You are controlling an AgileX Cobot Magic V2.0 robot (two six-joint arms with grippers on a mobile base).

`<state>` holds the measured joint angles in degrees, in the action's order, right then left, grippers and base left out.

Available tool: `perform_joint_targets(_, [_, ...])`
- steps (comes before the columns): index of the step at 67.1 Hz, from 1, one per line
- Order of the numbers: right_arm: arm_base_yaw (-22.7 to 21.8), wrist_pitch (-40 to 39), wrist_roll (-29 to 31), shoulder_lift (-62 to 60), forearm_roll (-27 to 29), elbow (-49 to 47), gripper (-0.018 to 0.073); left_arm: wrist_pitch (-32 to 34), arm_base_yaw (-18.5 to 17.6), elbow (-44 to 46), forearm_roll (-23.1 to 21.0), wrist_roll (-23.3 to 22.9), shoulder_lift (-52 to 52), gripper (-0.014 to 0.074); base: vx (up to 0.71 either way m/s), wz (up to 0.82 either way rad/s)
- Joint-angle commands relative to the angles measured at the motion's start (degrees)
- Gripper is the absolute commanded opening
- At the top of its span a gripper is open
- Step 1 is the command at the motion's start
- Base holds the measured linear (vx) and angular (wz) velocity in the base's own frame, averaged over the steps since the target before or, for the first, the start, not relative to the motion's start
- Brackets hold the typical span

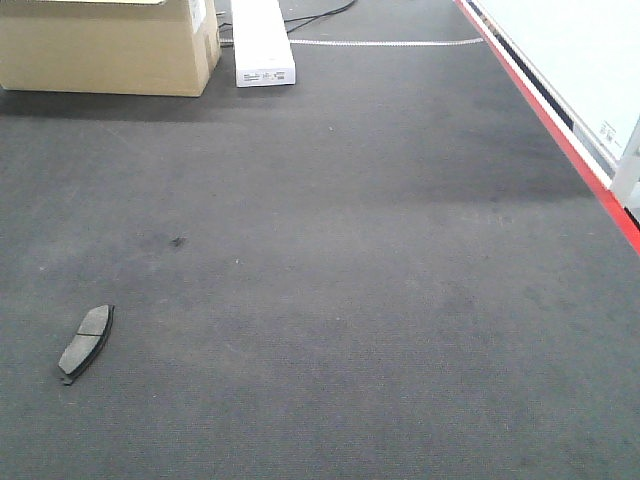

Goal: Move and align brake pads A on conveyor

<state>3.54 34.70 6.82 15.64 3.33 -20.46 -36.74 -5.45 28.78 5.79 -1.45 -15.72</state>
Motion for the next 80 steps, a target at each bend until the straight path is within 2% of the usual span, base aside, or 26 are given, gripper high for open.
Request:
perform_joint_targets(1, [0.0, -5.4, 0.6, 0.4, -0.2, -1.8, -0.0007, 4.4, 0.0, 1.1, 0.2, -0.6, -0.5, 0.0538, 0.0, 0.0])
perform_joint_targets(35, [0.0, -5.4, 0.6, 0.4, -0.2, -1.8, -0.0007, 4.4, 0.0, 1.1, 0.2, -0.6, -0.5, 0.0538, 0.0, 0.0])
perform_joint_targets(56, [0.0, -8.0, 0.4, 0.9, -0.3, -1.8, -0.0007, 4.4, 0.0, 1.1, 0.2, -0.6, -0.5, 0.0538, 0.0, 0.0])
perform_joint_targets(68, [0.0, -8.7, -0.3, 9.4, -0.2, -5.0, -0.0007, 4.4, 0.0, 1.1, 0.2, -0.6, -0.5, 0.0538, 0.0, 0.0])
perform_joint_targets(80, [0.0, -8.8, -2.9, 22.8, -0.2, -12.4, -0.0007, 4.4, 0.0, 1.1, 0.2, -0.6, -0.5, 0.0536, 0.0, 0.0])
